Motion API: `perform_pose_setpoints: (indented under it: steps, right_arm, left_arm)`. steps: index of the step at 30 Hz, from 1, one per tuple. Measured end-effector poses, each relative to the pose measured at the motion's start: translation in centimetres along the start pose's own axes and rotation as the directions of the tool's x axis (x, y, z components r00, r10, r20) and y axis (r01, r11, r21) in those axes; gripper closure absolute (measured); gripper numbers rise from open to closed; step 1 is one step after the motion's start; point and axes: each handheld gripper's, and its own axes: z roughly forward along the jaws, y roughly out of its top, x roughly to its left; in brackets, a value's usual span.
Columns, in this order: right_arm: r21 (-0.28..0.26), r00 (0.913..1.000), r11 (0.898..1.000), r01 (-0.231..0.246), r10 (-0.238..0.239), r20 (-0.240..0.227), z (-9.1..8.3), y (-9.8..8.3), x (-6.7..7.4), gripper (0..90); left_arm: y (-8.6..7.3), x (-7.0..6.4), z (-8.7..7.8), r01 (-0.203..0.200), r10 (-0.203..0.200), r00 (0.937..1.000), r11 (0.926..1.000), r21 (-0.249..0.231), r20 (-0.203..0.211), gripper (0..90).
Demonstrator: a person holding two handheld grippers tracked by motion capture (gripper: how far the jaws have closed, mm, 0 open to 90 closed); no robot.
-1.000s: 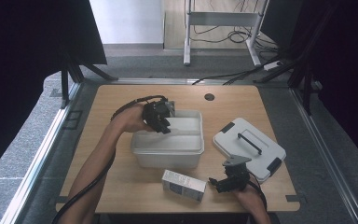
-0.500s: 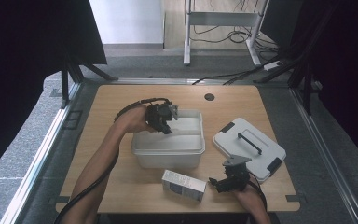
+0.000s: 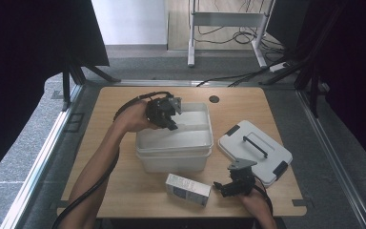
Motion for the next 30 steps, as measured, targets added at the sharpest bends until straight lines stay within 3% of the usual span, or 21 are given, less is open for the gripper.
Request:
perform_pose_setpoints:
  steps: [7,13,20,29,30]
  right_arm:
    - [0.0,1.0,1.0,0.0,0.0,0.0,0.0,0.0,0.0,0.0]
    - [0.0,1.0,1.0,0.0,0.0,0.0,0.0,0.0,0.0,0.0]
    - [0.001,1.0,1.0,-0.003,0.003,-0.001,0.0,0.0,0.0,0.0]
    - [0.0,1.0,1.0,-0.001,0.001,0.0,0.0,0.0,0.0,0.0]
    - [0.0,1.0,1.0,-0.001,0.001,0.0,0.0,0.0,0.0,0.0]
  left_arm:
    - [-1.3,0.2,-0.8,0.085,-0.084,0.9956,0.9958,0.033,-0.041,89.1]
    - [-3.3,0.6,-1.6,0.192,-0.188,0.9788,0.9809,0.033,-0.08,89.1]
    - [-5.9,1.1,-2.6,0.299,-0.292,0.9481,0.9537,0.035,-0.125,89.1]
    - [-9.4,1.4,-4.1,0.419,-0.412,0.8934,0.9081,-0.001,-0.179,89.0]
    - [-9.7,1.4,-4.3,0.423,-0.416,0.8907,0.9061,-0.003,-0.182,89.0]
